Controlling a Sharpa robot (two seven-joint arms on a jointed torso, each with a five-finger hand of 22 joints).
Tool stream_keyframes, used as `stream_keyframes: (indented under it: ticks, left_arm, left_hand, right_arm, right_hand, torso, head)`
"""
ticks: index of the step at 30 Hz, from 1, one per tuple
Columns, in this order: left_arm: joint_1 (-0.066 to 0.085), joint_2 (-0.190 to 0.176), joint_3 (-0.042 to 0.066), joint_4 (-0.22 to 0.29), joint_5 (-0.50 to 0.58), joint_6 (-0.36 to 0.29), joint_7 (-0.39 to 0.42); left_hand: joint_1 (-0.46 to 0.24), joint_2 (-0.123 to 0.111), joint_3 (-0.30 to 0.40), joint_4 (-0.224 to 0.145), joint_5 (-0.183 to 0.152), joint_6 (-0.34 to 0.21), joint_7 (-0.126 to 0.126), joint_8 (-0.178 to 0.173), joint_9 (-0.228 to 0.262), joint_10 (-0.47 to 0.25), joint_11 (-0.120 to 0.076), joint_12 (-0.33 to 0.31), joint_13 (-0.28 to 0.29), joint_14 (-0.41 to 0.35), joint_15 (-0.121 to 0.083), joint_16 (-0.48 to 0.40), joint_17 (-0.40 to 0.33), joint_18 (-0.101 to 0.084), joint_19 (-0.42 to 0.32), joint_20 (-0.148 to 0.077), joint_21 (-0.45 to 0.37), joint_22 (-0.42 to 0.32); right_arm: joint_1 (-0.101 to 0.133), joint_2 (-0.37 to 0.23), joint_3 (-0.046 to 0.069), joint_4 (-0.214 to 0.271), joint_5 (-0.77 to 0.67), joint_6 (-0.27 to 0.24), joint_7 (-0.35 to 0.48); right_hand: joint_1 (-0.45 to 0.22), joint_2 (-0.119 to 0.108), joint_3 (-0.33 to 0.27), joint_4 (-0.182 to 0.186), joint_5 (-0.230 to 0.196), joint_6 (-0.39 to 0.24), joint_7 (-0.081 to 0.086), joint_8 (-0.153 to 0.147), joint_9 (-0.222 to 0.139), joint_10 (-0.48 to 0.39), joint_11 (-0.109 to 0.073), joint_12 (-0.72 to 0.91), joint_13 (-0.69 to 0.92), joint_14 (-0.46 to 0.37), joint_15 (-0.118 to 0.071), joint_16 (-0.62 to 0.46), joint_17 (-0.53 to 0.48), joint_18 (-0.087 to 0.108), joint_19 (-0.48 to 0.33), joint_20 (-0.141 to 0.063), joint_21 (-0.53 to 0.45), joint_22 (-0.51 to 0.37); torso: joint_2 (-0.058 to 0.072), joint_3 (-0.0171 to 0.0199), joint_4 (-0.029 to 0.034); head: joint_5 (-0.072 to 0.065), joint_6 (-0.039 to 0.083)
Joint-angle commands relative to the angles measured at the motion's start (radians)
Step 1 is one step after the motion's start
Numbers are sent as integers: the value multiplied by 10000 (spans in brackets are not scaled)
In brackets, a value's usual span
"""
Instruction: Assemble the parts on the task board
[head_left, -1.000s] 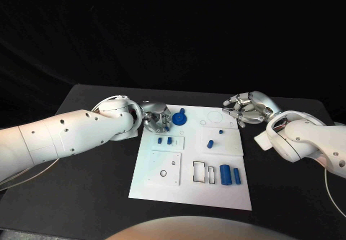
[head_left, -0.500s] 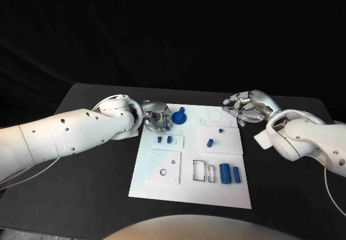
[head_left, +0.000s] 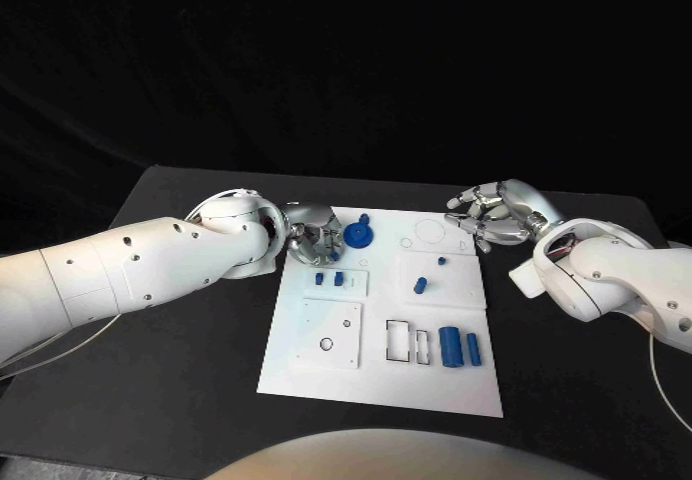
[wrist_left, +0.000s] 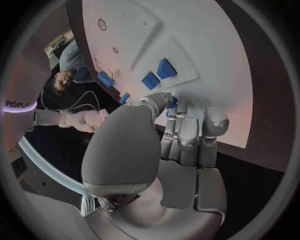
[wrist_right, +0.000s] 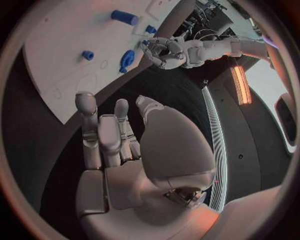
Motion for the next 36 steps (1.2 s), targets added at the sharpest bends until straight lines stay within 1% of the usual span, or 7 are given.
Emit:
stream_keyframes:
  ticks: [1, 13, 20, 23, 25, 28, 36]
  left_arm:
    - [-8, 23, -7, 4, 33, 345, -45]
    - [-12, 23, -9, -5, 81, 312, 8]
    - [-17, 10, -9, -3, 83, 292, -3]
    - [-19, 4, -9, 0, 84, 248, -32]
    - [-20, -4, -9, 3, 83, 195, -68]
    - [-21, -15, -9, -1, 83, 171, -105]
    - [-26, -49, -9, -4, 82, 66, -144]
  left_hand:
    - [-82, -3, -68, -29, -32, -16, -5, -26, 17, -109, 4, -46, 0, -116, 29, -70, -84, -34, -114, -10, -84, -57]
    - [-190, 8, -251, -46, -38, -61, -12, -168, 59, -563, 42, 244, 236, -304, 74, -85, -307, 3, -276, 40, -219, -208]
    - [-200, 25, -303, -80, -31, -121, -4, -267, 78, -888, 71, 475, 390, -371, 98, -73, -411, 12, -312, 60, -253, -246]
    - [-291, -20, -390, -61, -32, -379, 6, -475, 53, -1358, 132, 778, 574, -486, 155, -96, -607, 6, -303, 102, -250, -236]
    - [-368, -27, -516, -38, -19, -414, -11, -579, 89, -2097, 193, 1580, 1001, -581, 221, -52, -781, 0, -252, 167, -208, -183]
    - [-395, -39, -548, -13, -11, -464, -51, -645, 110, -2484, 224, 2026, 1208, -676, 240, -73, -988, -5, -250, 198, -203, -178]
    - [-403, -46, -551, 8, -1, -543, -55, -714, 114, -2729, 237, 2336, 1334, -712, 251, -52, -1065, 1, -275, 211, -218, -201]
  right_arm:
    - [-6, -13, 1, 20, -85, 98, 25]
    - [-6, -51, 1, 42, -92, 80, 20]
    - [-6, -49, 1, 36, -94, 79, 17]
    - [-6, -50, 1, 34, -94, 57, 23]
    - [-6, -50, 1, 31, -94, 30, 30]
    - [-6, -48, 1, 28, -95, 6, 32]
    - [-7, -43, 1, 26, -98, -2, 22]
  right_hand:
    - [-55, -64, 66, -6, 60, 62, -12, 36, 9, -200, -60, -66, -8, -60, -15, -34, -9, 86, -62, 21, -35, -9]
    - [-59, -70, 67, -6, 60, 56, -12, 44, 11, -194, -60, -66, -22, -60, -15, -36, -8, 85, -59, 22, -36, -7]
    - [-59, -70, 67, -6, 60, 56, -12, 44, 11, -194, -60, -66, -22, -60, -15, -36, -8, 85, -59, 22, -36, -7]
    - [-61, -75, 69, -7, 61, 45, -11, 47, 12, -195, -59, -69, -34, -67, -14, -50, -25, 88, -66, 22, -59, -17]
    - [-76, -104, 59, -4, 57, 13, -5, 46, 10, -212, -52, -82, -55, -86, -9, -83, -59, 105, -114, 24, -172, -77]
    - [-87, -125, 53, -4, 57, -29, 4, 40, 7, -235, -43, -94, -76, -109, -1, -112, -88, 118, -161, 28, -272, -128]
    - [-93, -140, 51, -5, 57, -65, 13, 38, 5, -259, -33, -101, -93, -131, 8, -135, -109, 128, -200, 34, -352, -167]
  torso:
    - [-3, 3, 0]
    - [3, 7, 7]
    - [3, -8, 5]
    - [1, -10, 3]
    - [-1, -8, 4]
    - [-3, -7, 9]
    - [2, -6, -1]
  head:
    - [3, 4]
    - [7, 18]
    - [11, 18]
    - [4, 23]
    - [10, 19]
    - [28, 21]
    - [40, 16]
